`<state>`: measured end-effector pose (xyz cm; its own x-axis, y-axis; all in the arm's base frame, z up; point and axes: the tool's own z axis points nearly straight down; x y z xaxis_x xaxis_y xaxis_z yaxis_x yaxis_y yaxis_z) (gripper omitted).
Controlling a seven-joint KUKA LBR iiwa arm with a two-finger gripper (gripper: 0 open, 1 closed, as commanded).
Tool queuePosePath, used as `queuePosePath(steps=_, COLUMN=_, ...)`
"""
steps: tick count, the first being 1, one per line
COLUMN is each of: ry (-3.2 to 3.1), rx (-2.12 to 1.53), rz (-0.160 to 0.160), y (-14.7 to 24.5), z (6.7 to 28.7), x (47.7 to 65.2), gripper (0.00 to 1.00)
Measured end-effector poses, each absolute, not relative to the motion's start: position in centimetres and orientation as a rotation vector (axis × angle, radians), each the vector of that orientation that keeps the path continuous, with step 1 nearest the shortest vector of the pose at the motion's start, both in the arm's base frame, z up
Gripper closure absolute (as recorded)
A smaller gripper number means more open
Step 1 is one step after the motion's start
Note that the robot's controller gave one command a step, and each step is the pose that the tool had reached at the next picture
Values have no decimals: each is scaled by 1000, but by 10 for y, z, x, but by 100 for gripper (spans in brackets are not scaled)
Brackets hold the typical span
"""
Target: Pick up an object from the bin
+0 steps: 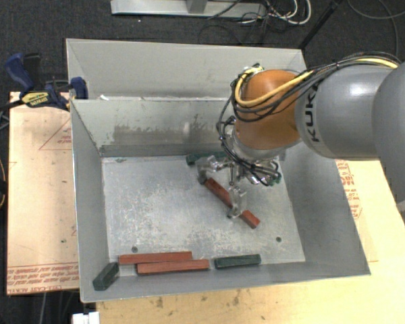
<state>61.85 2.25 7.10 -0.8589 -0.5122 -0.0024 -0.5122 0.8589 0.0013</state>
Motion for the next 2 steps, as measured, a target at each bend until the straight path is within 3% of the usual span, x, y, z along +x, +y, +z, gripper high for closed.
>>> queuePosePath(steps=1, ry=3019, rx=-854, rz=0, y=6, z=71, x=641, gripper=0)
queuePosePath(steps=2, ry=2962, rx=-1039, rz=3, y=-37, z=101, x=653, gripper=0)
